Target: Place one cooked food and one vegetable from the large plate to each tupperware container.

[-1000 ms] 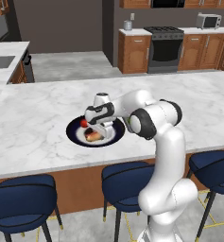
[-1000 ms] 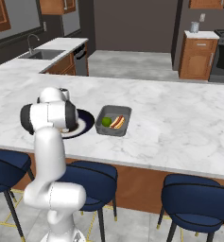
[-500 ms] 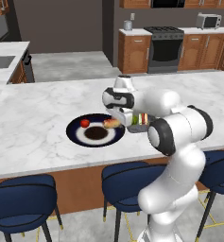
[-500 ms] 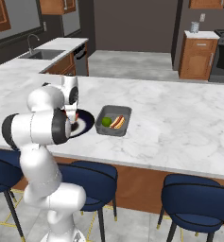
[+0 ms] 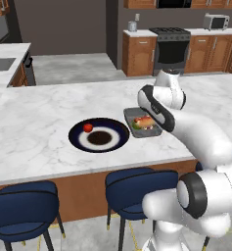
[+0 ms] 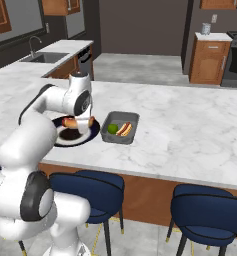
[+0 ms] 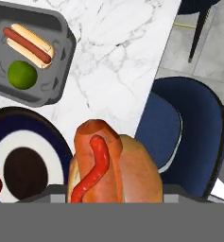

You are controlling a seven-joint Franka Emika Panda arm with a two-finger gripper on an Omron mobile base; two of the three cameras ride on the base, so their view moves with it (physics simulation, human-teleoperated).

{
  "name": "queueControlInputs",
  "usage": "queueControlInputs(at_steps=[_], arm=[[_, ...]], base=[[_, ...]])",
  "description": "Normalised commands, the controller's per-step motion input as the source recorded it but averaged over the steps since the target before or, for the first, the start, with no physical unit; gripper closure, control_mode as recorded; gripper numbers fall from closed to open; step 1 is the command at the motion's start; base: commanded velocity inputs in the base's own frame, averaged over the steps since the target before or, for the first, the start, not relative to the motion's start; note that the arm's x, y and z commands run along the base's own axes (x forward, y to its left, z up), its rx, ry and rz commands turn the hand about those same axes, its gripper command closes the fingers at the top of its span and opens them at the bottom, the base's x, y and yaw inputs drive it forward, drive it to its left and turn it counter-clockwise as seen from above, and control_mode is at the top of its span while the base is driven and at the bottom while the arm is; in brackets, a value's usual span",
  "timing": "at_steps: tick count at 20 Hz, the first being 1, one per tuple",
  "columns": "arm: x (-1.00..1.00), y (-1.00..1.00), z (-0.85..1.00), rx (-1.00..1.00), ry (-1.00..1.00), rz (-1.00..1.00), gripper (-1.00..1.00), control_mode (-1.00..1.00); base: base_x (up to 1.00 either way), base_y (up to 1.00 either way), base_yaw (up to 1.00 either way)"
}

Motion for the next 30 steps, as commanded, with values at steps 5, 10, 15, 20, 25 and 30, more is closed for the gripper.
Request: queueControlInputs(at_steps=[5, 10, 15, 20, 25, 30], arm=[[-1.0, -0.4, 0.49, 0.0, -0.11, 0.0, 1.0, -1.0], [-0.91, 0.0, 0.09, -0.02, -0.11, 0.0, 1.0, -1.0], [-0.11, 0.0, 0.0, 0.0, -0.01, 0.0, 1.0, -1.0], [0.0, -0.09, 0.0, 0.0, -0.01, 0.0, 1.0, 1.0], [0.0, 0.0, 0.0, 0.0, 0.0, 0.0, 1.0, 1.0], [0.0, 0.0, 0.0, 0.0, 0.0, 0.0, 1.0, 1.0]], base=[[0.0, 0.0, 0.0], [0.0, 0.0, 0.0], [0.0, 0.0, 0.0], [0.0, -0.17, 0.0], [0.0, -0.98, 0.0], [0.0, -1.0, 0.0]])
